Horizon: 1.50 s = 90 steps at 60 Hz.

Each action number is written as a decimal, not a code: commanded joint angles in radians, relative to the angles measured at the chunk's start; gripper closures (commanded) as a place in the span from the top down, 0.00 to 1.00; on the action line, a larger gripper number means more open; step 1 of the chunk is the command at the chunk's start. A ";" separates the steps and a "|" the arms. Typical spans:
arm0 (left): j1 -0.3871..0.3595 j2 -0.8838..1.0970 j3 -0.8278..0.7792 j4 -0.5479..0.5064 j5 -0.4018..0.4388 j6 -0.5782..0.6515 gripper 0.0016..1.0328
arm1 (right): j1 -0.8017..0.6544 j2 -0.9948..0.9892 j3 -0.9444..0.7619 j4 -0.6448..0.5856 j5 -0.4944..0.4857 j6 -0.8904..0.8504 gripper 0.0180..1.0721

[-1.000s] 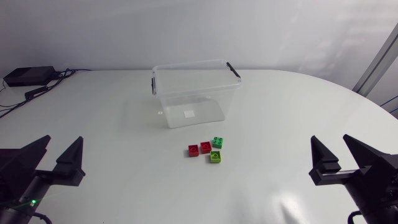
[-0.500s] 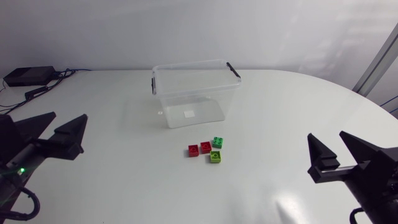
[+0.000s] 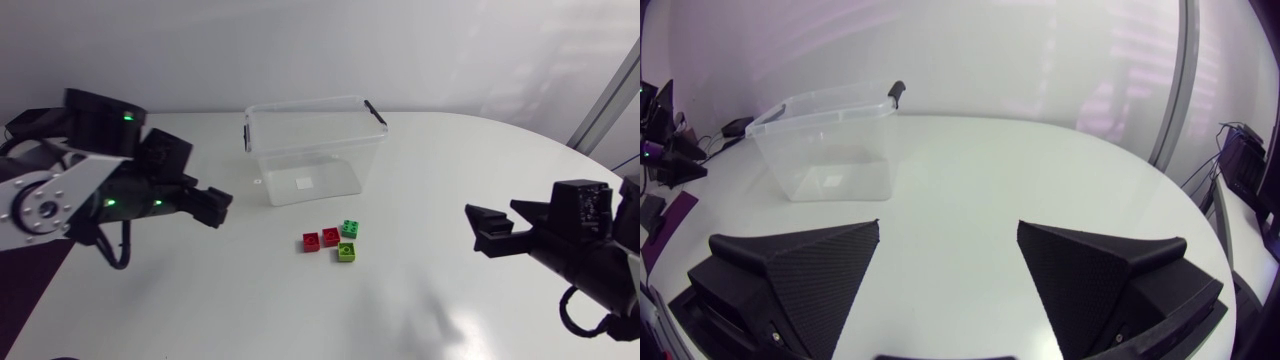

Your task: Place the duplo bricks in the container

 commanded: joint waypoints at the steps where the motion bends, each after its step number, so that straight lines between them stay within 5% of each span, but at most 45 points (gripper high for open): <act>1: -0.050 0.141 0.074 -0.016 -0.001 0.184 0.87 | -0.009 0.053 0.028 -0.021 -0.024 -0.001 0.95; 18: -0.180 0.405 0.219 -0.117 0.007 0.416 0.92 | -0.010 0.092 0.054 -0.130 -0.200 0.031 0.95; 44: -0.188 0.655 0.386 -0.128 0.269 0.571 0.89 | 0.116 0.190 0.152 -0.357 -0.209 -0.161 0.95; 71: -0.204 0.814 0.527 -0.223 0.331 0.655 0.88 | 0.137 0.388 0.133 -0.235 -0.258 -0.256 0.95; 80: -0.208 0.842 0.553 -0.277 0.368 0.706 0.70 | 0.165 0.443 0.158 -0.219 -0.258 -0.265 0.95; 87: -0.212 0.845 0.559 -0.287 0.378 0.719 0.45 | 0.189 0.520 0.187 -0.193 -0.254 -0.245 0.95; 90: -0.211 0.845 0.558 -0.292 0.378 0.721 0.43 | 0.211 0.552 0.204 -0.193 -0.249 -0.231 0.95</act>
